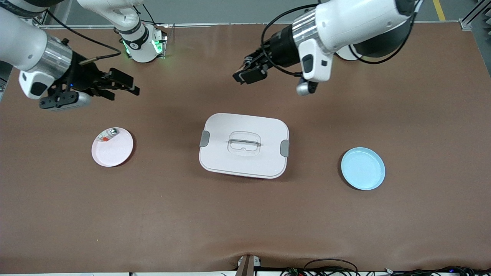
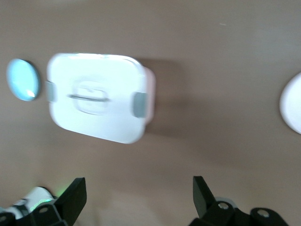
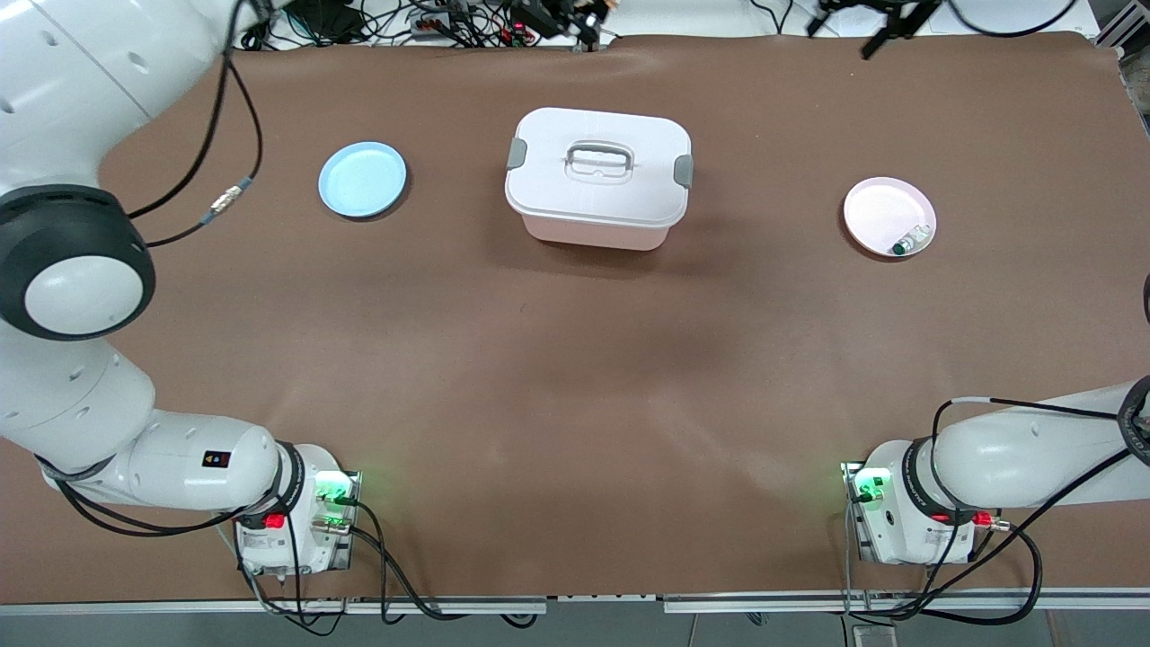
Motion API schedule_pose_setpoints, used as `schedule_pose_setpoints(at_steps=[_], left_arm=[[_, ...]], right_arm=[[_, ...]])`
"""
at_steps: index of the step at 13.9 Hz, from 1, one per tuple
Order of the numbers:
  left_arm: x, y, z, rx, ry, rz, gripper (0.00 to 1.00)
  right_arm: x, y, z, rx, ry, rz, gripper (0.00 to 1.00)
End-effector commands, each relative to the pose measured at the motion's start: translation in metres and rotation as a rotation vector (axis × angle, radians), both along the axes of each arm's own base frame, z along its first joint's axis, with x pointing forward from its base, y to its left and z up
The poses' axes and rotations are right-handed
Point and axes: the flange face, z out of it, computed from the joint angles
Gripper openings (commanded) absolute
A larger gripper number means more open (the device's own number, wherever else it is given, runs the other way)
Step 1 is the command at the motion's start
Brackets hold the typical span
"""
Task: Transfer orange switch to right arm and place
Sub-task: 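Bring the switch above the box toward the approaching right gripper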
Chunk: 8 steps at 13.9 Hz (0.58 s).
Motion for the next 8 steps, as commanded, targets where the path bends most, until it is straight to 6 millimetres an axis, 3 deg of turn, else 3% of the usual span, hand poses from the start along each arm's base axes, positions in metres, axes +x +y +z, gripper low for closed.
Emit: schedule_pose_setpoints(at_steps=[1, 5, 8], left_arm=[[0.002, -0.022, -0.02, 0.0, 0.037, 0.027, 0.35], [0.0, -0.044, -0.051, 0.02, 0.062, -0.002, 0.36], [-0.002, -0.06, -0.063, 0.009, 0.059, -0.002, 0.36]], right_arm=[[-0.021, 0.018, -0.007, 0.112, -0.032, -0.063, 1.0], [-0.024, 0.054, -0.012, 0.279, -0.069, -0.126, 1.0], [-0.049, 0.077, -0.019, 0.323, -0.13, -0.157, 1.0]])
